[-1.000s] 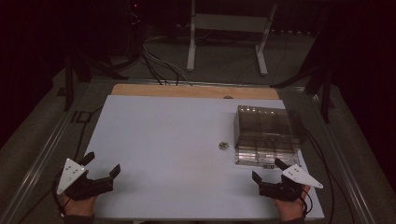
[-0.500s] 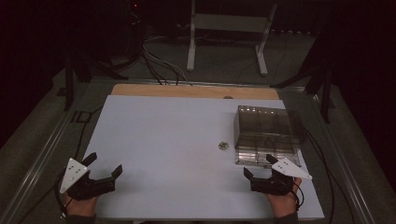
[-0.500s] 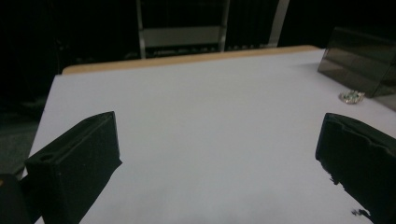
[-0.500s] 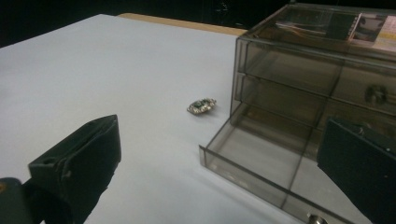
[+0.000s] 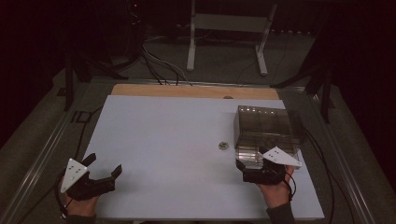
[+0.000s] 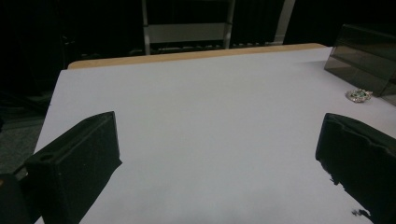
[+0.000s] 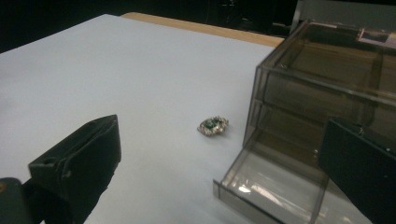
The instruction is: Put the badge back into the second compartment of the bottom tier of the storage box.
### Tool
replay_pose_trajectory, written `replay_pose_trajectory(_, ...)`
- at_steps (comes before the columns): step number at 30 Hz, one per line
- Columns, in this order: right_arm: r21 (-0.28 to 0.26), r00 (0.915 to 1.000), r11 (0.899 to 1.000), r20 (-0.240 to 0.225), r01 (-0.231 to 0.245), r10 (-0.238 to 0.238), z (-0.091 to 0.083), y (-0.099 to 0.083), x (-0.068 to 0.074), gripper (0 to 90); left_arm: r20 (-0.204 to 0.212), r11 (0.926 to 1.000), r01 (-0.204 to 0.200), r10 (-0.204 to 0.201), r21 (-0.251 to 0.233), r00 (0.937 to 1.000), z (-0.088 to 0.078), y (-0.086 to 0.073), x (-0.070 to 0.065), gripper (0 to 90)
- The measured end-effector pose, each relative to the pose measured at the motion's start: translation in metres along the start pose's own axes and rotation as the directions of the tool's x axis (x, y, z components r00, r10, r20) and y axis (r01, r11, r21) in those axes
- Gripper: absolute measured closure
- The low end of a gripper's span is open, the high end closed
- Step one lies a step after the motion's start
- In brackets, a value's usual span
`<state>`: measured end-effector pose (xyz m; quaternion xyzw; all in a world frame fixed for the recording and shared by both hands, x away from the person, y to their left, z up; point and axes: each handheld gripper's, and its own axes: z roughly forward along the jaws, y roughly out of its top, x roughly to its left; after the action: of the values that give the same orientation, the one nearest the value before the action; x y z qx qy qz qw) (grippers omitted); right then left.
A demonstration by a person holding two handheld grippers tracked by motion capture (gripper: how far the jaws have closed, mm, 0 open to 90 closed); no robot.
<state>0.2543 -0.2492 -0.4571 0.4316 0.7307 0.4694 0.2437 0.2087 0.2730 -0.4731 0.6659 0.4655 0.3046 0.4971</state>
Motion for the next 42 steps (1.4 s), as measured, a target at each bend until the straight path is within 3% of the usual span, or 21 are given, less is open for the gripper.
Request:
replay_pose_trajectory(16,0.052,0.9991,0.998,-0.04,0.018,-0.016,0.042,0.033,0.012,0.5,0.001,1.0,0.002,-0.002,0.001,1.0,0.0,-0.001,0.0,0.5)
replay_pose_trajectory(26,0.128,0.9989,0.991,-0.045,0.022,-0.016,0.074,0.041,0.018,0.6,0.0,1.0,0.003,-0.003,0.001,1.0,0.001,-0.001,0.0,0.5)
replay_pose_trajectory(29,0.172,0.9991,0.985,-0.042,0.016,-0.009,0.084,0.04,0.017,0.9,0.001,1.0,0.003,-0.003,0.002,1.0,0.001,-0.002,0.0,0.5)
replay_pose_trajectory(35,0.26,0.9996,0.965,0.021,0.015,-0.021,0.1,0.037,0.021,29.3,0.003,1.0,0.003,-0.003,0.002,1.0,0.001,-0.002,0.0,0.5)
replay_pose_trajectory(36,0.27,0.9983,0.963,0.054,0.004,-0.02,0.103,0.037,0.021,31.9,0.004,1.0,0.002,-0.002,0.002,1.0,0.001,-0.002,0.0,0.5)
replay_pose_trajectory(42,0.327,0.9952,0.943,0.093,-0.058,0.029,0.119,0.034,0.016,43.4,0.003,1.0,0.001,-0.001,0.002,1.0,0.001,-0.002,0.0,0.5)
